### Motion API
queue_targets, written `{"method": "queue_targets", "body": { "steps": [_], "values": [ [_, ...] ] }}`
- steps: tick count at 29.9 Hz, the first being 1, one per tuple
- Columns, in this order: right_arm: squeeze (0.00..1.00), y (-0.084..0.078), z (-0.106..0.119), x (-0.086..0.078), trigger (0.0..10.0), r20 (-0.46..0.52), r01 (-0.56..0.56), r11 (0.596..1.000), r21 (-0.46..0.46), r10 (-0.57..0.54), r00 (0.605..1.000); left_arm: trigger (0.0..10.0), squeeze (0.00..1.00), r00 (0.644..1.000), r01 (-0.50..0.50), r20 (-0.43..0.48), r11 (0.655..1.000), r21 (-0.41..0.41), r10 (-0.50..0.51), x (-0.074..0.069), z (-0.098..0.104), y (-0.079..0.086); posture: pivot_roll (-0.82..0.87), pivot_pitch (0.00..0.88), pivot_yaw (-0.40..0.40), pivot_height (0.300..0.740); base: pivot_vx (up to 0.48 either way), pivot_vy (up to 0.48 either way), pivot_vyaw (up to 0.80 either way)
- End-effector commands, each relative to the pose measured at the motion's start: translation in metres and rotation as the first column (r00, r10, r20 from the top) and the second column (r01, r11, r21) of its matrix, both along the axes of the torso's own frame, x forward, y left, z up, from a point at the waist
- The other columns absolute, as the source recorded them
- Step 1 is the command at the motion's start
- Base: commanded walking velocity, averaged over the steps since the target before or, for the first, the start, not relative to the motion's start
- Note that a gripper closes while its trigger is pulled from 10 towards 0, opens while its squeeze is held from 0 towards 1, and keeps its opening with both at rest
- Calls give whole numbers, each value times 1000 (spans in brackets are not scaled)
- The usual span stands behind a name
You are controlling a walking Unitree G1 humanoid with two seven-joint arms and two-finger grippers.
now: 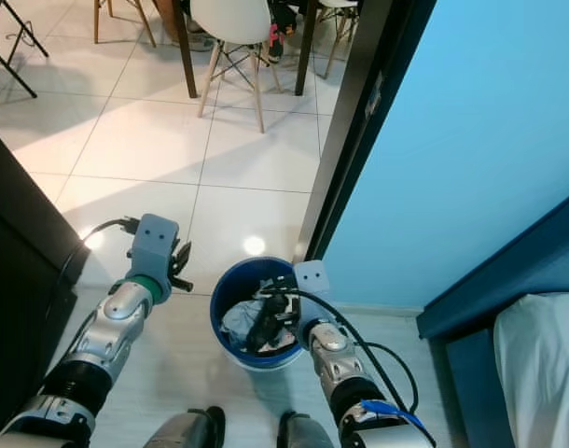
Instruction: Clean up the room
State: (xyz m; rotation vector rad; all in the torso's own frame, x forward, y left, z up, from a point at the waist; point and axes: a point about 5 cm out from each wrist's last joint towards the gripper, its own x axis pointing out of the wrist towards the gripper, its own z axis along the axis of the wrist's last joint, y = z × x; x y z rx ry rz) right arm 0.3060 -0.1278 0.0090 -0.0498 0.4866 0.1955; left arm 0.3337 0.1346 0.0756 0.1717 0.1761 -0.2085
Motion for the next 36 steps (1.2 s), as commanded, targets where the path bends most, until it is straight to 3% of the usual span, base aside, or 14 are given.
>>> {"method": "queue_targets", "body": {
  "steps": [1, 11, 16, 19, 25, 31, 34, 36],
  "values": [
    [0, -1, -2, -2, 10000, 2, 16, 1000, 23, -16, 1000, 10000, 0, 1000, -5, -24, 1000, -7, 5, -4, -6, -1, 103, 145, 14, 740, 0, 0, 0],
    [0, -2, 2, 0, 10000, 47, 62, 996, 71, -65, 997, 10000, 0, 999, -19, -44, 999, -26, 18, -2, -6, -4, 97, 140, 39, 740, 0, 0, 0],
    [0, -2, 2, -1, 10000, 51, 70, 994, 78, -75, 996, 10000, 0, 998, -30, -62, 999, -18, 29, -1, -7, -3, 98, 140, 43, 740, 0, -480, 0],
    [0, -2, 2, -2, 10000, 54, 68, 994, 79, -73, 996, 10000, 0, 991, -104, -92, 992, -77, 96, 0, -9, 1, 94, 139, 41, 740, 0, 0, 0],
    [0, -1, 3, 0, 10000, 57, 62, 995, 83, -67, 996, 10000, 0, 989, -119, -98, 990, -81, 111, -1, -10, 3, 101, 148, 27, 740, 0, 0, 0],
    [0, 9, 11, 10, 10000, 38, -81, 996, 35, 80, 996, 10000, 0, 995, -85, -59, 996, 10, 86, -3, -7, 14, 119, 194, 14, 740, 0, 0, 0],
    [0, 13, 18, 18, 10000, 16, -161, 986, 36, 161, 987, 10000, 0, 1000, 11, -14, 996, 94, -9, -5, 2, 22, 136, 252, 11, 740, 0, 0, 0],
    [0, 13, 19, 18, 10000, 16, -177, 984, 31, 176, 984, 10000, 0, 1000, 25, -8, 994, 106, -24, -6, 3, 23, 136, 252, 11, 740, 0, 0, 0]
  ]
}}
